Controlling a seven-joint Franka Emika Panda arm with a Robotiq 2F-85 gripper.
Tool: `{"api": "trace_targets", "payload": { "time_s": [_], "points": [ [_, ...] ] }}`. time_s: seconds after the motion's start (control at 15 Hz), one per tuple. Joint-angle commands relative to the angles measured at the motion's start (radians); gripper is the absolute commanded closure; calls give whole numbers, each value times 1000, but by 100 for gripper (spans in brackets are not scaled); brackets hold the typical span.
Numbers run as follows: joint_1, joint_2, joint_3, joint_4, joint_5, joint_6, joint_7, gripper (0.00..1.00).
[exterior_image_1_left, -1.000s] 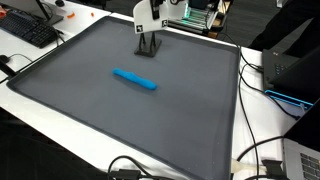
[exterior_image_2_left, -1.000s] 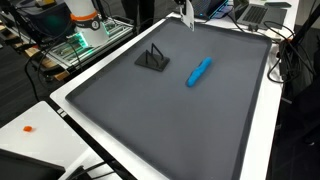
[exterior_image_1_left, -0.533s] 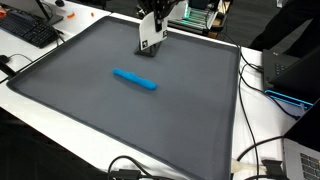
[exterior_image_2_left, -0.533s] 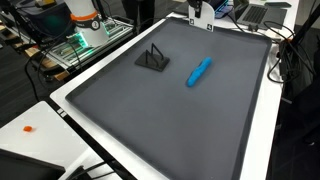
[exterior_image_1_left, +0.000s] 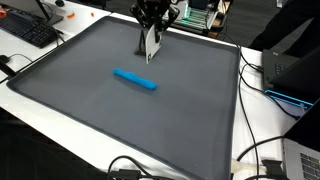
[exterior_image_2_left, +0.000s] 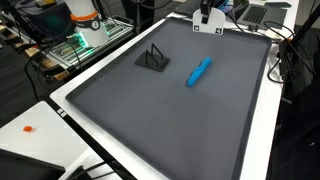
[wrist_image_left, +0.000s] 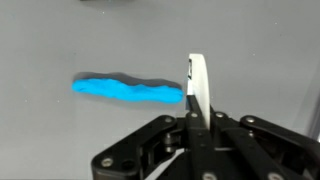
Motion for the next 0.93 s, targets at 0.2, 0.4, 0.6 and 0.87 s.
{"api": "trace_targets", "payload": {
  "time_s": [0.2,0.4,0.6,0.87],
  "points": [
    [5,7,-3,13,-3,-8,-13,96],
    [5,7,-3,13,-3,-9,-13,96],
    [3,31,1,19,17,4,-15,99],
    [13,77,-2,45,11,-12,8,99]
  ]
}}
